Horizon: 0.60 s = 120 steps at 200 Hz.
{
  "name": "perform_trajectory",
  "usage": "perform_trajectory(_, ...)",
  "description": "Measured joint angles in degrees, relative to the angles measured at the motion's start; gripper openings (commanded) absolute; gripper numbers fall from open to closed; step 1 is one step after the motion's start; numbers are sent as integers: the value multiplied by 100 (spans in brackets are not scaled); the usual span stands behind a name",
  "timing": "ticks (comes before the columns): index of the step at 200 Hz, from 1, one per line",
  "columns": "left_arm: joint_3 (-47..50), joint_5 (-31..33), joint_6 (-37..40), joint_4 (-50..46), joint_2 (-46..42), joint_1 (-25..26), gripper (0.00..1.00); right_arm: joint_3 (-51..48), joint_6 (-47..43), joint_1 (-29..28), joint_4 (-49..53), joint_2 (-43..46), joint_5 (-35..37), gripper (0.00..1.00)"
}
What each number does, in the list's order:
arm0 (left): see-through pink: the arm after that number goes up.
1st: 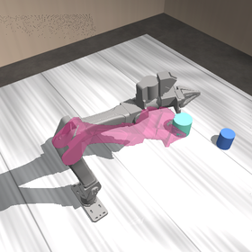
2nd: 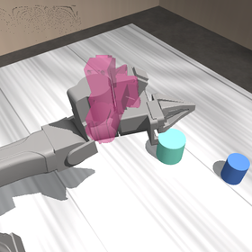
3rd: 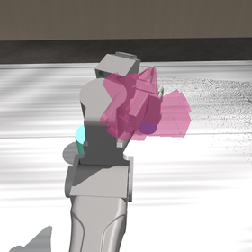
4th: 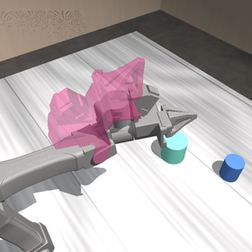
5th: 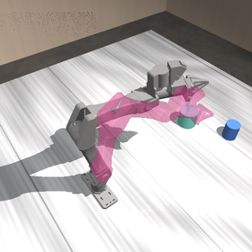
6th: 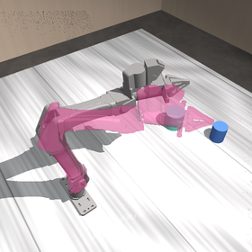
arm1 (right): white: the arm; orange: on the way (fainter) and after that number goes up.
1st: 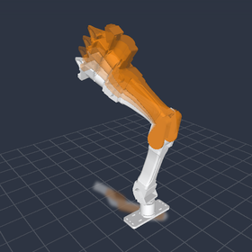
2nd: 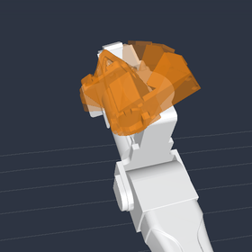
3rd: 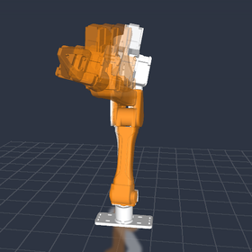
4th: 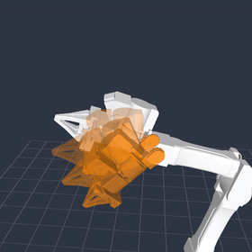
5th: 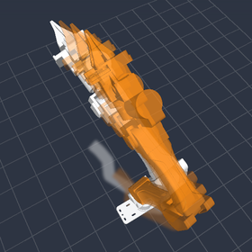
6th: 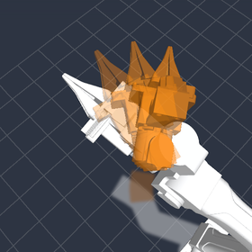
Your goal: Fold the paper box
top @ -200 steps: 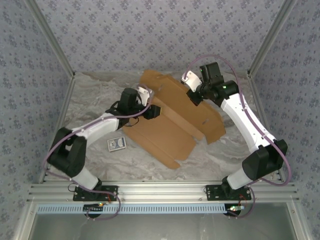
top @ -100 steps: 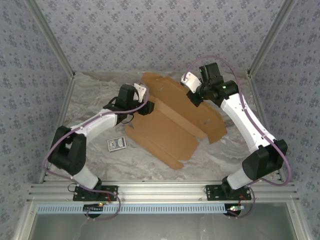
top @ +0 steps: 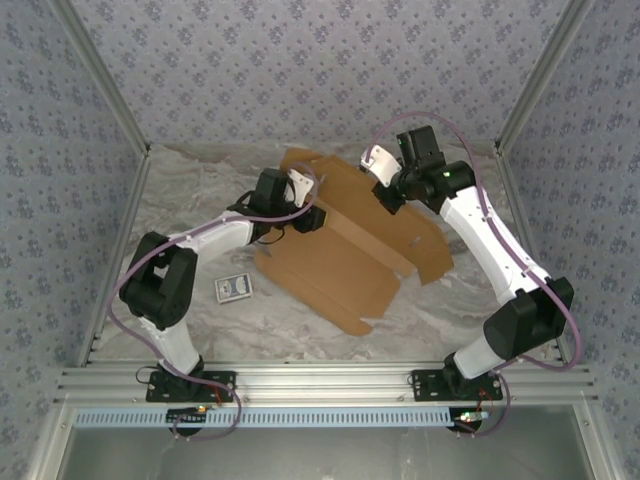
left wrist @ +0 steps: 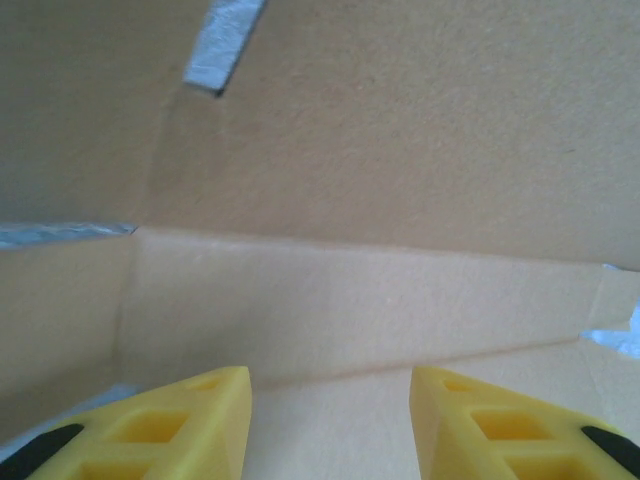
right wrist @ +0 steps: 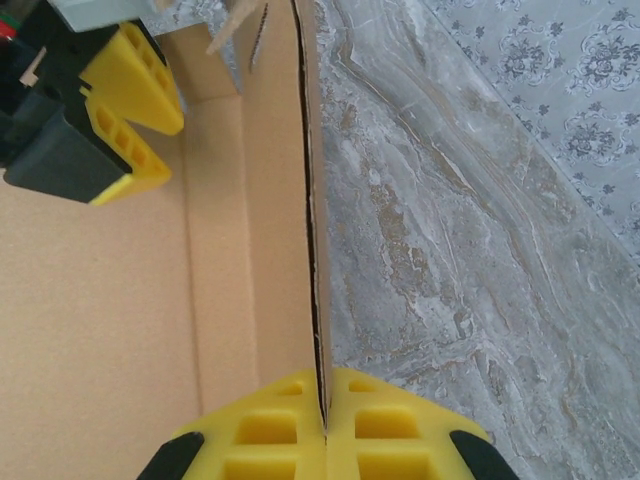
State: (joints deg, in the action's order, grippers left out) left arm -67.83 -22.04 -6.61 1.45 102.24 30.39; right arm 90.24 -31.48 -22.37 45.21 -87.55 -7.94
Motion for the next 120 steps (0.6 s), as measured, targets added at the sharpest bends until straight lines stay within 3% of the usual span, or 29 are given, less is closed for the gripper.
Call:
perform_trajectory(56,122,-278,-48,199,-13,0,47,-28,-96,-44,-37,0,275,0)
perform_trajectory(89,949,-197,-201,219,-859,-92,50,-306,-450,-262,-350,-44,1241,0)
perform_trajectory(120,1668,52,-614,247,-1862,-538,54,-538,-938,-503,-896,-378,2188,0)
